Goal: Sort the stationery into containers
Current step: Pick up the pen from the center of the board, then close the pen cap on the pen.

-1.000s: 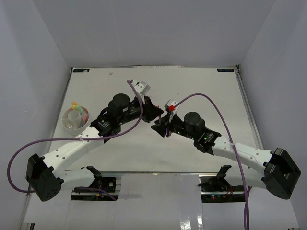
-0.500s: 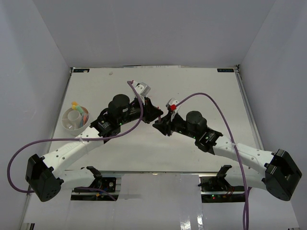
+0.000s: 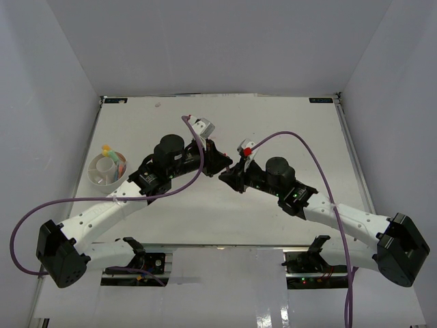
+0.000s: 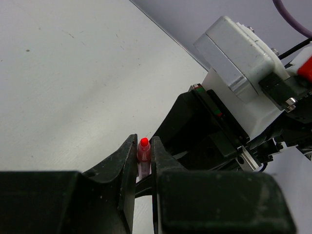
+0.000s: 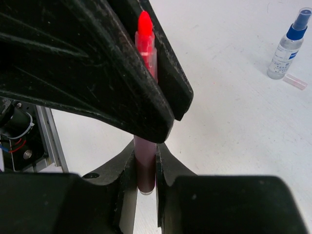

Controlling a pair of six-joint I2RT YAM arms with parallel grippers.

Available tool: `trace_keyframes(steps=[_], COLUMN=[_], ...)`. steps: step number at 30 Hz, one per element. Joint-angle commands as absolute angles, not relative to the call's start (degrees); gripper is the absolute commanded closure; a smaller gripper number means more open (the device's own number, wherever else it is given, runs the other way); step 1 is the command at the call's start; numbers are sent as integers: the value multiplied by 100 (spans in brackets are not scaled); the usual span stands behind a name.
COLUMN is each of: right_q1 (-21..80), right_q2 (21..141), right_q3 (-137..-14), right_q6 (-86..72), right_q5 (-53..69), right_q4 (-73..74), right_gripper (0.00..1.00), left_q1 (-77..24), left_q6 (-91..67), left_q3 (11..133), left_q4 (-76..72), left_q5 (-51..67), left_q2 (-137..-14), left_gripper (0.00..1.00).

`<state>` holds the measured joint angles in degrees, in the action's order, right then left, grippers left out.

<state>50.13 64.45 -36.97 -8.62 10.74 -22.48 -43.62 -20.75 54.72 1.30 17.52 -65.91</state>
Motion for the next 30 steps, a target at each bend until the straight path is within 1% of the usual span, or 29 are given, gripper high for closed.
trace_keyframes(steps=[1,2,5,7,8,9,11,12,14,15,18,19,21,23,26,30], right_q1=[5036,5036,5045,5036,5036,5027,5027,5027,5019,5010,4966,4948,4887,4782,4527,4167], right_q2=[6328,6319,6302,6302,6293,6284,6293,6293,6284,6284,6302,6302,6302,6267,6170,5942], right_q3=[-3955,-3946,-3903,-3876,-3850,-3815,-3762,-3701,-3630,-3534,-3393,-3288,-3191,-3042,-2874,-2725], right_q6=[-782,-782,-773,-773,-773,-773,-765,-773,-773,-773,-800,-809,-835,-852,-975,-993], right_q5=[1222,1239,1239,1239,1239,1222,1195,1195,1125,1099,1002,985,888,774,712,659], right_q4=[-2452,-2452,-2443,-2443,-2443,-2443,-2443,-2443,-2443,-2443,-2443,-2443,-2443,-2443,-2443,-2356], right_gripper=[90,92,92,92,92,92,92,92,92,92,92,92,92,92,92,92], left_q1=[-4377,-4386,-4386,-4377,-4377,-4386,-4386,-4377,-4377,-4377,-4386,-4377,-4377,-4377,-4377,-4386], left_q6=[-2066,-2065,-2057,-2057,-2083,-2092,-2127,-2144,-2171,-2249,-2381,-2425,-2513,-2584,-2689,-2401], left_q3=[5467,5475,5493,5502,5519,5528,5563,5572,5625,5660,5756,5783,5836,5853,5836,5792], left_q4=[132,149,185,185,193,202,211,228,246,263,342,378,474,562,808,905], left_q5=[1907,1899,1855,1820,1793,1706,1583,1452,1293,1092,740,442,168,-376,-1106,-1362], left_q2=[-6434,-6434,-6425,-6416,-6416,-6407,-6381,-6355,-6276,-6241,-6074,-6038,-5925,-5863,-5888,-6388], left_gripper=[93,92,90,86,80,68,58,48,38,29,17,11,6,4,6,9])
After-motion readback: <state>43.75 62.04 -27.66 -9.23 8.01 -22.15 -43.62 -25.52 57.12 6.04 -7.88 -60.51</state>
